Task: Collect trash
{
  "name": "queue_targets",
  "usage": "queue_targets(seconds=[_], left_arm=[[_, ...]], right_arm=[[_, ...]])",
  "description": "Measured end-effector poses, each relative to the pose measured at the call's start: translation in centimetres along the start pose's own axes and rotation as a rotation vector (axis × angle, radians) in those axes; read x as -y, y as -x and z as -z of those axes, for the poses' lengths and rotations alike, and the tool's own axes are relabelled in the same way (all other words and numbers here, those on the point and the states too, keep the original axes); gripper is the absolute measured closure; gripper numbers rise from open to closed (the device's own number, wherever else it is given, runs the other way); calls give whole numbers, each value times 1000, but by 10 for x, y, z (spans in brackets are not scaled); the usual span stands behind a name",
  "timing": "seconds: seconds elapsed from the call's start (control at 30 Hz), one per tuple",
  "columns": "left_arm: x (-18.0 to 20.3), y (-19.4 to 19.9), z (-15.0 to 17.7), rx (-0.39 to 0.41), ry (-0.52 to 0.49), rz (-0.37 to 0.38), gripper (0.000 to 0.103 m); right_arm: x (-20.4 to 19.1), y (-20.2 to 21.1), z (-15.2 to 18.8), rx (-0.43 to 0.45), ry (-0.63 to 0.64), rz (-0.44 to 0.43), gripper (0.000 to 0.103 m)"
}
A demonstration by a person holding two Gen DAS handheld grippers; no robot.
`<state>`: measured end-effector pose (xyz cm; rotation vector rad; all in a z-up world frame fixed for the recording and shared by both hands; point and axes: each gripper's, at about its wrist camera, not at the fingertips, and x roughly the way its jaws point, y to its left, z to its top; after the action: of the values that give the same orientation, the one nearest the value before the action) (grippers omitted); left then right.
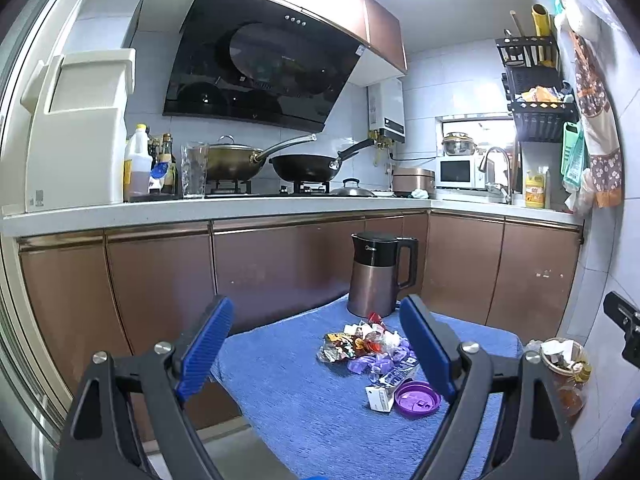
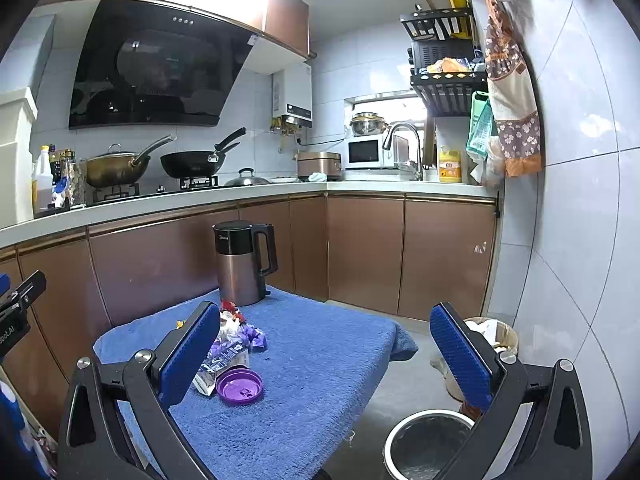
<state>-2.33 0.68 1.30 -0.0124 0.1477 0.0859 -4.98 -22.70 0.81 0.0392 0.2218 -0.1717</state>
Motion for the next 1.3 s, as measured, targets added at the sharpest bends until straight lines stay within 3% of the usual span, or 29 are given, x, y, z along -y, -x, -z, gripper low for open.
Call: queue_targets(seconds=[0.6,1.1,1.3], left_arm=[[5,0,0,9,-22,7,18],[8,-4,2,-4,-47,7,18],[9,-7,2,-5,-41,17,18]], right_arm=[[6,-1,3,13,-32,-18,0],[7,4,2,101,-37,-15,0],[7,-9,5,53,-54,-37,0]])
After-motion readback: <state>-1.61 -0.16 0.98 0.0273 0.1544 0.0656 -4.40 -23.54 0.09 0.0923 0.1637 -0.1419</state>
